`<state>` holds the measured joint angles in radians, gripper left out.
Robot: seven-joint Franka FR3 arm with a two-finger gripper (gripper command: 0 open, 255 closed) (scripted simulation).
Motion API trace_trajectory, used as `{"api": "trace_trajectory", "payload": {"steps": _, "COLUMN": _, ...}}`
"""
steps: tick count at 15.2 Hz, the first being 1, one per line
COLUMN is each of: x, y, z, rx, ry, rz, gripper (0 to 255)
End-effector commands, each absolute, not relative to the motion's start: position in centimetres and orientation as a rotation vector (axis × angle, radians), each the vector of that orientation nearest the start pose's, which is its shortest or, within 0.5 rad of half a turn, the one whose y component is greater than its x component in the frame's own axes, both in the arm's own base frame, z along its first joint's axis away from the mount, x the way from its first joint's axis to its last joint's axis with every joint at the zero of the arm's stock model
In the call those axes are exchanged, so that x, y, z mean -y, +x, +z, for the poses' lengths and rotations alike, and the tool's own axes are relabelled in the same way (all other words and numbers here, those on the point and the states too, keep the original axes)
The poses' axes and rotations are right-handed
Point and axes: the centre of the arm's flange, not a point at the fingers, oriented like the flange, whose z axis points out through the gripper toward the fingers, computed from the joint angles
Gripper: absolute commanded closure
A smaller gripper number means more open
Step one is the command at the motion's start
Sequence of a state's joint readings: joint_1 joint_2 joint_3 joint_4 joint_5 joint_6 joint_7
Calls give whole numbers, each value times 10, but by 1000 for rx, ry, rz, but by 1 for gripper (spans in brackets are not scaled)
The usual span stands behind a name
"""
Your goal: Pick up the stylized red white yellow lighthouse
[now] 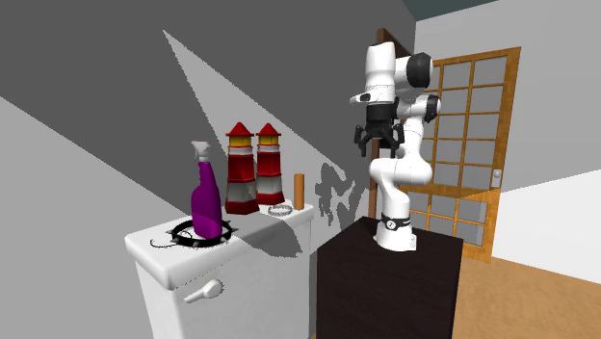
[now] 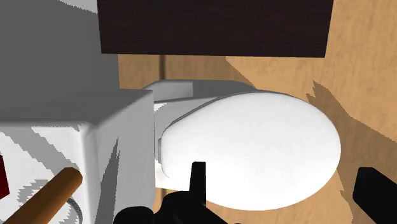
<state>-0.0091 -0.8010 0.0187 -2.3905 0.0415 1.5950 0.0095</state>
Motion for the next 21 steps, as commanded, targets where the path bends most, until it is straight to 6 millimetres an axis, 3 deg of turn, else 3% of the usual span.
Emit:
{"api": "trace_trajectory", "payload": {"steps": 1, "x": -9, "y": 305, "z": 581, "rx": -10, "ry": -3113, "rz": -8, "gripper": 0}}
{"api": "trace_trajectory", "payload": {"steps": 11, "x": 73, "y": 370, "z": 587, "rx": 73, "ry": -3326, "rz": 24, "gripper": 0}}
{"api": "trace_trajectory", "payload": {"steps": 21, "x": 149, "y": 441, "z": 609, "rx": 168, "ry": -3536, "rz": 61, "gripper": 0}}
